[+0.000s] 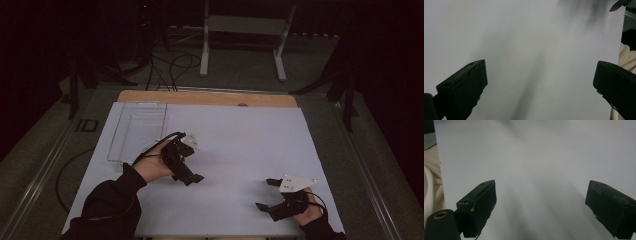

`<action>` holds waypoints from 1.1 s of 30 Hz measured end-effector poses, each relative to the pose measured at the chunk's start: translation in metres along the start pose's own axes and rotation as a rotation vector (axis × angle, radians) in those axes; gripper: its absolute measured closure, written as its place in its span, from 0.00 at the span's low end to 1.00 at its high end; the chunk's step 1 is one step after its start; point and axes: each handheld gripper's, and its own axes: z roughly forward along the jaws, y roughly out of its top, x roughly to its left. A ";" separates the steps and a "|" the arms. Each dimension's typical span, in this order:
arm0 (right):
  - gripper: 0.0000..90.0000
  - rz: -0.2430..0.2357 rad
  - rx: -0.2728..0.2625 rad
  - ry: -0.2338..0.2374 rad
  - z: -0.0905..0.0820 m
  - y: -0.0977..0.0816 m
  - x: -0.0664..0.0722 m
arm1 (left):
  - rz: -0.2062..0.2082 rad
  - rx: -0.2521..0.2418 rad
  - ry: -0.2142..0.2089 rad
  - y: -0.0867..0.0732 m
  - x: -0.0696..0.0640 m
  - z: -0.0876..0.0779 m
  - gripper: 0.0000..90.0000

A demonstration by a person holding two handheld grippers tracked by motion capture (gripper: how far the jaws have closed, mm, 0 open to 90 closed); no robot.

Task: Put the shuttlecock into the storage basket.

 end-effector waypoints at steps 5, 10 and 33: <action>0.11 -0.001 0.000 0.000 0.000 0.000 0.000 | 0.011 -0.013 -0.016 -0.003 -0.005 0.005 0.00; 0.11 -0.001 -0.001 0.003 0.000 0.000 0.000 | 0.029 -0.012 -0.021 -0.008 -0.008 0.010 0.00; 0.11 -0.006 0.010 -0.001 0.000 0.000 0.001 | 0.033 0.001 -0.025 -0.044 -0.019 0.024 0.00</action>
